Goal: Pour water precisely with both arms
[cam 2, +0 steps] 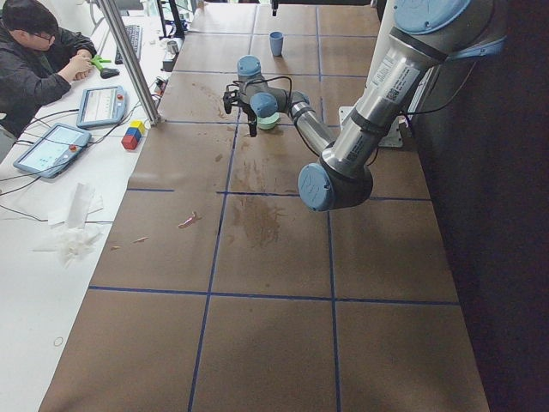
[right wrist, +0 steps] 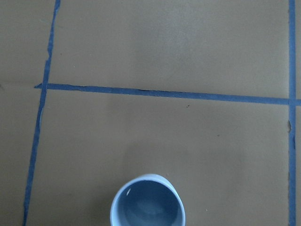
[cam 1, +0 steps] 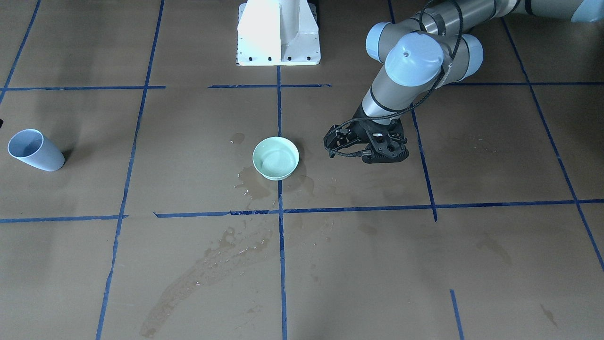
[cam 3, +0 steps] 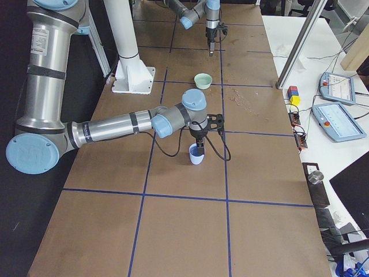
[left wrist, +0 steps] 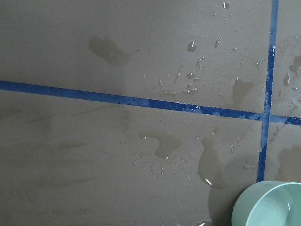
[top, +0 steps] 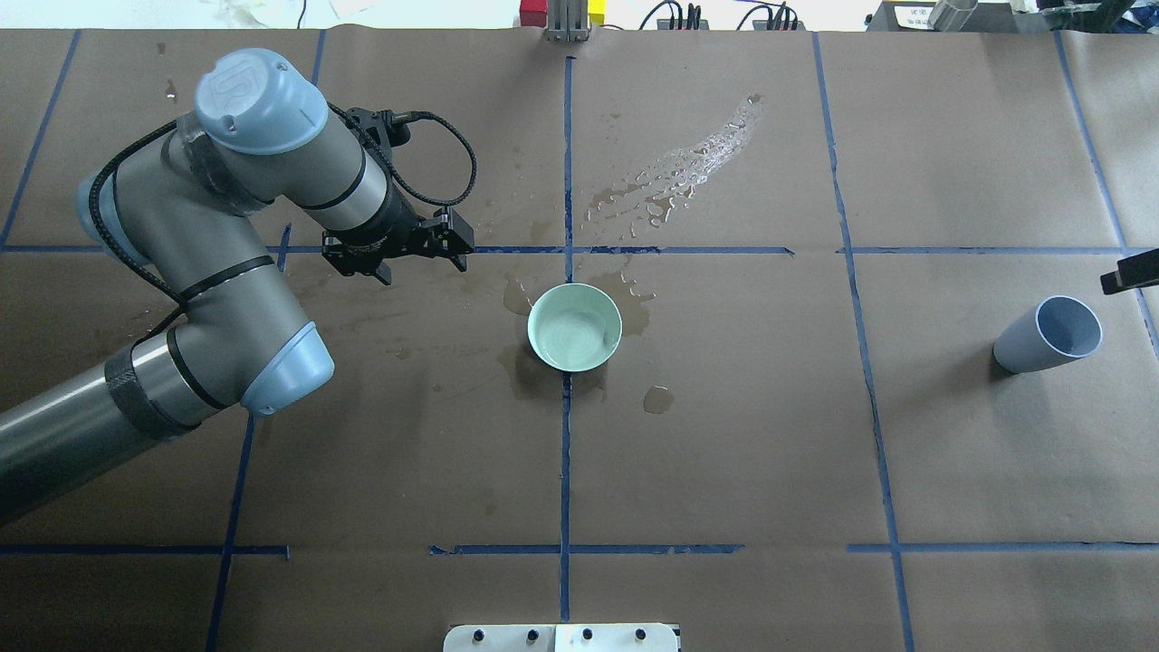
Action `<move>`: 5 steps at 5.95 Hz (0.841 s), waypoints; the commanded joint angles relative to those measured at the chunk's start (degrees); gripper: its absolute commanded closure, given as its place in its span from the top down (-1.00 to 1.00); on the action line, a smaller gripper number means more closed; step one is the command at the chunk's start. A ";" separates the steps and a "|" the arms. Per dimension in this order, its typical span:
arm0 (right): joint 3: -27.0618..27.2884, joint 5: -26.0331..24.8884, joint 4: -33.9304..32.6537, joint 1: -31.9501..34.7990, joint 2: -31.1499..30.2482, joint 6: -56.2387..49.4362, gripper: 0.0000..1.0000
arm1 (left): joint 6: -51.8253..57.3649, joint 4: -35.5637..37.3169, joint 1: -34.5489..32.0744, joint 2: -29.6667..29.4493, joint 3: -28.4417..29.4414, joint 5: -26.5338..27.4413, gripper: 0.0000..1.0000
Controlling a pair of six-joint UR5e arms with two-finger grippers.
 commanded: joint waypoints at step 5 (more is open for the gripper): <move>-10.07 -38.84 46.29 -30.72 -14.77 24.50 0.99 | -0.09 0.00 0.00 0.01 -0.40 0.09 1.00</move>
